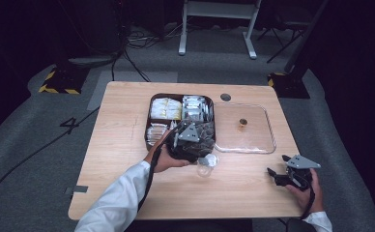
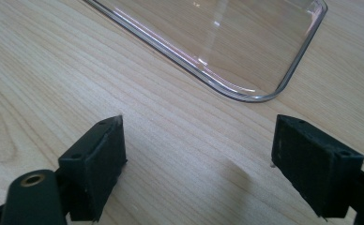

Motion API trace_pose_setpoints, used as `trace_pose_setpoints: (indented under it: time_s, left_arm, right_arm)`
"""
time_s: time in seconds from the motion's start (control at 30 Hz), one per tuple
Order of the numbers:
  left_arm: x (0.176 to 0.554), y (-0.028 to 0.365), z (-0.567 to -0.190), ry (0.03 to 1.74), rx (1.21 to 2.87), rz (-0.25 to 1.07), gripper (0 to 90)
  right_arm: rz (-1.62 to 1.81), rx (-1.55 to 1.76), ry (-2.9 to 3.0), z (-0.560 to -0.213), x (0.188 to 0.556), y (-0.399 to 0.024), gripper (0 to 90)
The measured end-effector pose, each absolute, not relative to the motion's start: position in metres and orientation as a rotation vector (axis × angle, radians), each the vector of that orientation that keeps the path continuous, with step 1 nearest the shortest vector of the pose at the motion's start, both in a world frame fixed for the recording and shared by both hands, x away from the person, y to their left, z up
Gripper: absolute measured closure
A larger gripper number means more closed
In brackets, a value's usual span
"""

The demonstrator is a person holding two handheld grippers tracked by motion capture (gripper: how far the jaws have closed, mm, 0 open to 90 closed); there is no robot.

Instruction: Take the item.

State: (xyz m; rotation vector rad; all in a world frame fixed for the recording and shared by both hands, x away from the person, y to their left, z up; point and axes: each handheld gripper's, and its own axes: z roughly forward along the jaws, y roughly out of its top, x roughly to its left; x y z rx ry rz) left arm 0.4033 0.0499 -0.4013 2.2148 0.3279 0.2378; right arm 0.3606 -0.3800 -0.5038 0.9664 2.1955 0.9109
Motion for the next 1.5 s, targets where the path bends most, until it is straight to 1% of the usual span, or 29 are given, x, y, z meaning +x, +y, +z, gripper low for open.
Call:
trace_pose_setpoints:
  time_s: [0.07,0.17,0.2,0.33,0.4,0.7,0.9,1.37,1.5]
  left_arm:
    - [0.403,0.053,-0.399,0.34,2.218,0.26,40.4]
    - [0.402,0.057,-0.396,0.351,2.227,0.285,34.7]
    - [0.401,0.058,-0.396,0.357,2.23,0.292,34.7]
    - [0.401,0.065,-0.394,0.384,2.251,0.339,28.4]
    - [0.401,0.068,-0.393,0.385,2.247,0.339,26.6]
    - [0.399,0.082,-0.391,0.406,2.264,0.39,24.9]
    - [0.395,0.091,-0.391,0.409,2.285,0.418,20.5]
    - [0.386,0.11,-0.389,0.421,2.31,0.464,20.0]
    - [0.382,0.116,-0.393,0.433,2.327,0.477,17.2]
  right_arm:
    - [0.911,0.966,2.195,-0.504,0.361,-0.38,18.2]
    - [0.911,0.965,2.195,-0.504,0.361,-0.38,18.2]
    - [0.911,0.965,2.195,-0.504,0.361,-0.38,18.2]
    - [0.911,0.966,2.196,-0.504,0.361,-0.38,18.2]
    - [0.911,0.966,2.196,-0.504,0.361,-0.38,18.2]
    - [0.911,0.967,2.196,-0.504,0.361,-0.38,18.2]
    - [0.911,0.966,2.195,-0.504,0.361,-0.38,18.2]
    - [0.912,0.968,2.196,-0.504,0.361,-0.38,18.2]
    - [0.911,0.967,2.196,-0.504,0.361,-0.38,18.2]
